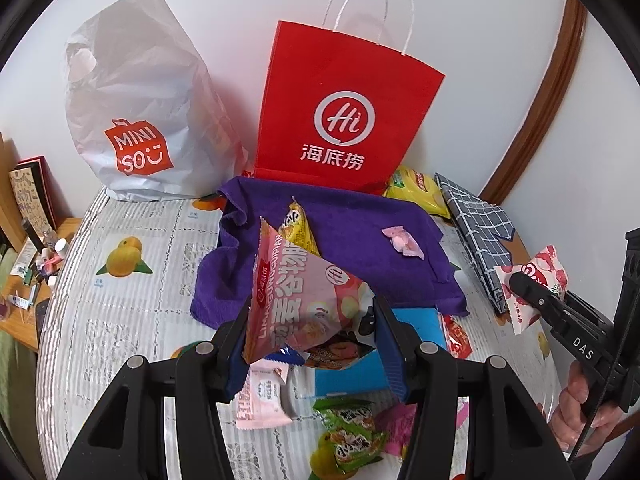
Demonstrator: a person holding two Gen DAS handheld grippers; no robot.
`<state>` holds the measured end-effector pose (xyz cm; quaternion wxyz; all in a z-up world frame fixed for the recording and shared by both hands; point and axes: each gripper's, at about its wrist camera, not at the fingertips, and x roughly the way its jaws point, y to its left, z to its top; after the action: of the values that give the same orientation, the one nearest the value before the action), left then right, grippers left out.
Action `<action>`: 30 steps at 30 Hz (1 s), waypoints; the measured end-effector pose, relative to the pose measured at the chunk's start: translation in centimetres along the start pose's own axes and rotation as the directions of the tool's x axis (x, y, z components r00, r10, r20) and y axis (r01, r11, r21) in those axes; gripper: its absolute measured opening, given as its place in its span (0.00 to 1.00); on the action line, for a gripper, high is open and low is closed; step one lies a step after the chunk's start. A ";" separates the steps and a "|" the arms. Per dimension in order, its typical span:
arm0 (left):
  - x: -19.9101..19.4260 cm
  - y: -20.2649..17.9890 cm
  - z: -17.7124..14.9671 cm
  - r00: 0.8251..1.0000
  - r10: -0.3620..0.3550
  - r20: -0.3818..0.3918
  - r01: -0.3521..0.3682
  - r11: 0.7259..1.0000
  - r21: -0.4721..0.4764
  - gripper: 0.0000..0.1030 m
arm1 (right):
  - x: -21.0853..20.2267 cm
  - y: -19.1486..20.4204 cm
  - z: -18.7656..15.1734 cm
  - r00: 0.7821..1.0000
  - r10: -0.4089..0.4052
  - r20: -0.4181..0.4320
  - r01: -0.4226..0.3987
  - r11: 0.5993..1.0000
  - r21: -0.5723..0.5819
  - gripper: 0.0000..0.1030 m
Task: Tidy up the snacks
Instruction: 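Carry both held snack packets onto the purple towel with both tools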
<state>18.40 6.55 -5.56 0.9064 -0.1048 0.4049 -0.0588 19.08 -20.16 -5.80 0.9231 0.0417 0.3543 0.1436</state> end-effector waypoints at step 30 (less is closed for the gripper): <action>11.0 3.2 5.5 0.992 0.008 -0.122 -0.013 0.999 -0.038 0.51 | 11.4 -2.7 5.0 0.994 0.037 -0.098 -0.033 0.999 0.039 0.26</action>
<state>29.92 8.33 -10.69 0.8781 -0.1164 0.4612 -0.0527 31.12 -19.28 -9.85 0.9008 0.0578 0.4014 0.1552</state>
